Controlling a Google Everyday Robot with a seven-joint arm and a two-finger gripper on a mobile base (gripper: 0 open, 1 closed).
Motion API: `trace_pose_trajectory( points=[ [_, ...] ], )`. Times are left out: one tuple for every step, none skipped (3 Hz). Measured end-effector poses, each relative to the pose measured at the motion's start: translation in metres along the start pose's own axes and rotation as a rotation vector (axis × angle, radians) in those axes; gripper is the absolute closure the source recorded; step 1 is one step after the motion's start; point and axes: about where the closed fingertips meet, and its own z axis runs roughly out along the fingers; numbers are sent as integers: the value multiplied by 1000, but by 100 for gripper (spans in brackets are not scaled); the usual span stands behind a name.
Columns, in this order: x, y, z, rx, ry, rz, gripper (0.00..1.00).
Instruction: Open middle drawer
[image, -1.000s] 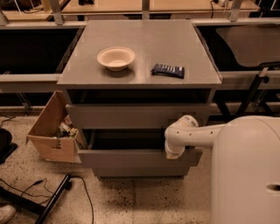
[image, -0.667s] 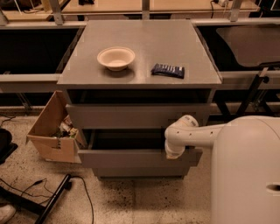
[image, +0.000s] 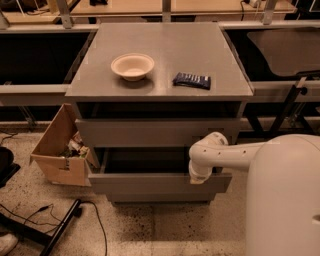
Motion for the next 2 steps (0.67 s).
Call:
trace_pose_trajectory(
  points=[
    [0, 0, -1, 0, 0, 0, 100],
    [13, 19, -6, -45, 26, 13, 100]
  ],
)
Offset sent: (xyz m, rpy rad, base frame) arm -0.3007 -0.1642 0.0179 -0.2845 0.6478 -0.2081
